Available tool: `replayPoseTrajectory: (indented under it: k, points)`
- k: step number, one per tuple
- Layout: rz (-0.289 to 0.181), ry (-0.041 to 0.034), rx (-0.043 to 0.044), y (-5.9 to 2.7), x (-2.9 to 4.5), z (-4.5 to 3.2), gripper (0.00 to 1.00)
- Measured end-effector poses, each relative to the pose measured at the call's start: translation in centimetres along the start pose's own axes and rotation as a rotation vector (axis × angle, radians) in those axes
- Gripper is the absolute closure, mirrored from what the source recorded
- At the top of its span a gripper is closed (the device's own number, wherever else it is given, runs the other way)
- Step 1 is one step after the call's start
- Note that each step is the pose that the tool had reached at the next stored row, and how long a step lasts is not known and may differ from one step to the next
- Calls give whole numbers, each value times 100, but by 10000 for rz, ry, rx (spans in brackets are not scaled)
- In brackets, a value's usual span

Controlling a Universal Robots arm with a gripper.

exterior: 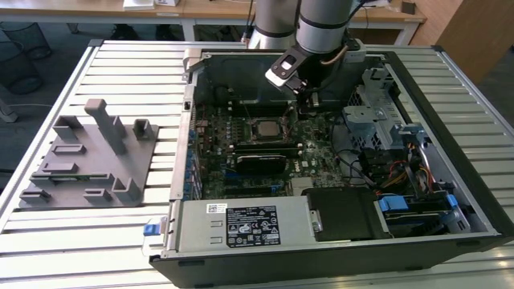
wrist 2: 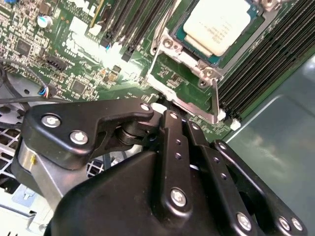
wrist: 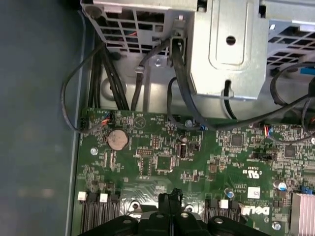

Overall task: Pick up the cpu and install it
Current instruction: 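Close the cpu cover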

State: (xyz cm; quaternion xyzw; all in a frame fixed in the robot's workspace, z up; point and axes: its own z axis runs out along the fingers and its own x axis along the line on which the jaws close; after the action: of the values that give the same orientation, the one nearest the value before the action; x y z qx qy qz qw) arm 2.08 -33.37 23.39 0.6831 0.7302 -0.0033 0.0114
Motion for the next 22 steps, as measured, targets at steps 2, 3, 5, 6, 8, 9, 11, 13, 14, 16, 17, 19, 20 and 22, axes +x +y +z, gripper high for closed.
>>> replayPoseTrajectory:
  k: [2, 3, 5, 6, 8, 9, 11, 13, 14, 16, 17, 19, 20, 22]
  points:
    - [-3, 0, 0, -21, 1, 3, 89]
    - [-4, 0, 0, -34, 2, 3, 89]
    - [-6, 0, 0, -61, 4, 5, 89]
    - [-7, 0, 0, -74, 5, 6, 89]
    - [-8, 0, 0, -101, 7, 8, 89]
    - [-9, 1, -1, -116, 8, 9, 89]
    - [-11, 0, -1, -145, 10, 11, 89]
    - [-13, 0, -1, -176, 12, 13, 89]
    - [-15, 1, -1, -191, 13, 14, 89]
    - [-18, 1, -1, -224, 15, 16, 89]
    - [-19, 0, -1, -245, 17, 17, 89]
    - [-21, 1, -1, -281, 19, 20, 89]
    - [-23, 1, -1, -299, 21, 22, 89]
    - [-27, 0, -1, -333, 23, 25, 89]
